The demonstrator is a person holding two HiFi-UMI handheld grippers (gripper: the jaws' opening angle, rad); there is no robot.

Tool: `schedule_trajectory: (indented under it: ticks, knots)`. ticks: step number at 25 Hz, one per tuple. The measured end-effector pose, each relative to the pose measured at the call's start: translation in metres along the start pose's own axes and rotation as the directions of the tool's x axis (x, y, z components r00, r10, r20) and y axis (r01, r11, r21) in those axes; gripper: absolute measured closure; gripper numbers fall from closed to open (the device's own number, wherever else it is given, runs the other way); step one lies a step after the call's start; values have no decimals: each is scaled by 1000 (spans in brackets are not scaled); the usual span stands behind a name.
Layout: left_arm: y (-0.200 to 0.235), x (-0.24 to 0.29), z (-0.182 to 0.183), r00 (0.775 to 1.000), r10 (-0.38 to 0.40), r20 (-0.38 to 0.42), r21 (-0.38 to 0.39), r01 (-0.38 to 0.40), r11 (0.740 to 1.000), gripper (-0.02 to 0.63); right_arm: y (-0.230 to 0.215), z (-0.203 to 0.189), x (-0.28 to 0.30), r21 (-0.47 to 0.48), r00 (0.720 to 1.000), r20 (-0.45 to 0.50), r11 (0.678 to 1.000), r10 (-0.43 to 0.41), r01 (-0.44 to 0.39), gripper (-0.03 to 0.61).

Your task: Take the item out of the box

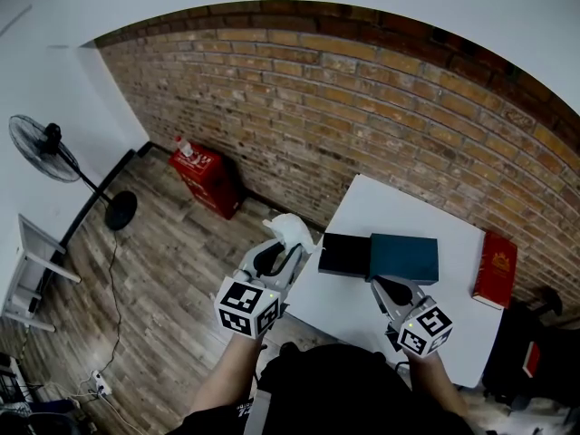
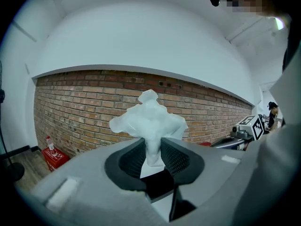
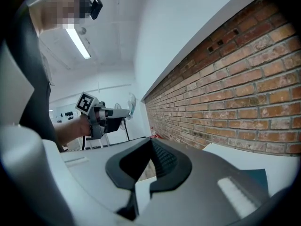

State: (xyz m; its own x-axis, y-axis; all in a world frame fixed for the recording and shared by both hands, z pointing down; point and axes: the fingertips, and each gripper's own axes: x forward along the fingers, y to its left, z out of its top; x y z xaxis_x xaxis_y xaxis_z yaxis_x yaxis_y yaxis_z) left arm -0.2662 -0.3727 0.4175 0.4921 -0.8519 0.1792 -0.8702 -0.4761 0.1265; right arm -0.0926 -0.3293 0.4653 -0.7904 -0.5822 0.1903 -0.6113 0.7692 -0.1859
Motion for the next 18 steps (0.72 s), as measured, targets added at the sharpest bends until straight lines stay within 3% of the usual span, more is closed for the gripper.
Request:
schedule_trajectory:
  ticks: [18]
  knots:
    - [-6, 12, 3, 1000, -19, -11, 9, 19, 1000, 509, -11, 0, 0, 34, 1000, 11, 999, -10, 10, 580]
